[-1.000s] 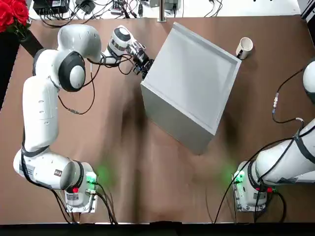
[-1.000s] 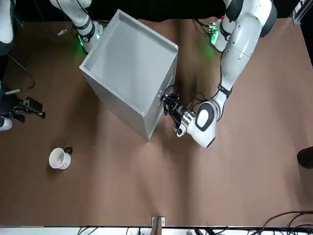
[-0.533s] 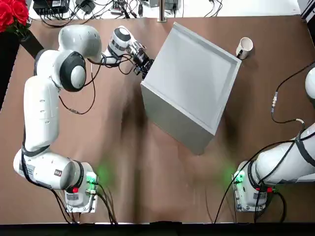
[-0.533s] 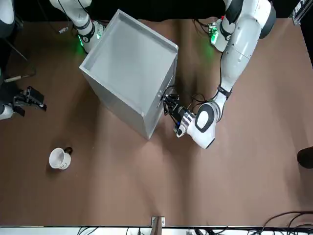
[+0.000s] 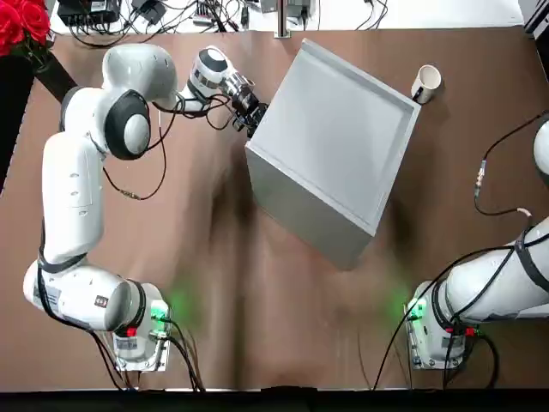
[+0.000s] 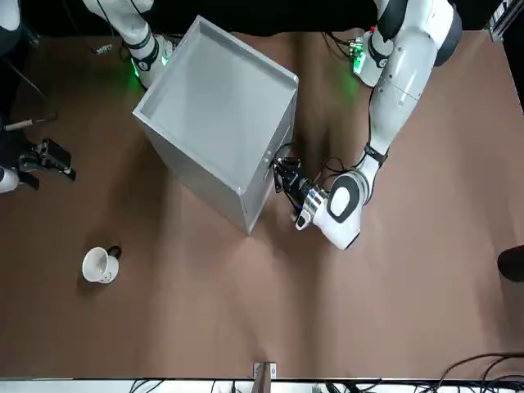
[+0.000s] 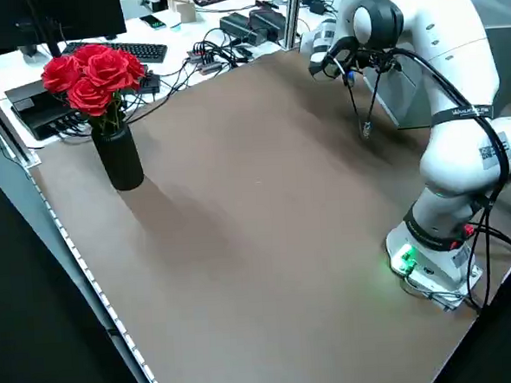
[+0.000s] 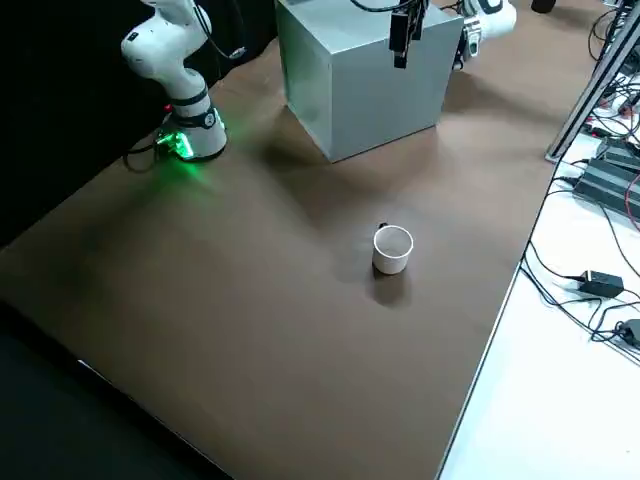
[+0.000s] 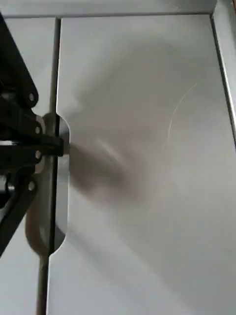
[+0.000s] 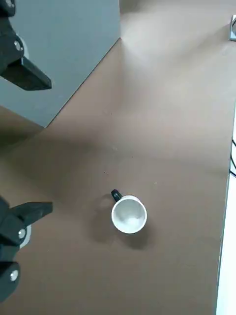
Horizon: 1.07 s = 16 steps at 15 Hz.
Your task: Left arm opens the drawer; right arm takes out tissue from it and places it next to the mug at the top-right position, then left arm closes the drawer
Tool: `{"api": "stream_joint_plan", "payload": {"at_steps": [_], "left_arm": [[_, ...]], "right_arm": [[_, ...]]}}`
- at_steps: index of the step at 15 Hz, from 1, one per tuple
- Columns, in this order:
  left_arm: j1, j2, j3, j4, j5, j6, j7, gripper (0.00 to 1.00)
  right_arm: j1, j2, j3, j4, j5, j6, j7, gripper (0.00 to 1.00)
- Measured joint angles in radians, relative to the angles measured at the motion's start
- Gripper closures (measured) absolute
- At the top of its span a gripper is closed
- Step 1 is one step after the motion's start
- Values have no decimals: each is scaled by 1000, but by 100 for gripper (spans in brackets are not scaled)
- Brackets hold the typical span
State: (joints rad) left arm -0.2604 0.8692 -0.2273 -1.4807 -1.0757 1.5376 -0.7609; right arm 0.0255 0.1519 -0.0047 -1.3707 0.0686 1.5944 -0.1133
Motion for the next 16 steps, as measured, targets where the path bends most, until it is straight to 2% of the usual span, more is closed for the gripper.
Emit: {"api": "stream_joint_plan", "payload": {"at_steps": [5, 11, 16], "left_arm": [[28, 2, 21, 6, 3, -37, 9, 99], [111, 2, 28, 14, 36, -73, 18, 99], [201, 2, 27, 43, 94, -95, 19, 99]], "right_arm": [[2, -8, 0, 0, -4, -1, 0, 0], [19, -15, 2, 3, -68, 1, 0, 0], [17, -16, -11, 7, -76, 0, 1, 0]]}}
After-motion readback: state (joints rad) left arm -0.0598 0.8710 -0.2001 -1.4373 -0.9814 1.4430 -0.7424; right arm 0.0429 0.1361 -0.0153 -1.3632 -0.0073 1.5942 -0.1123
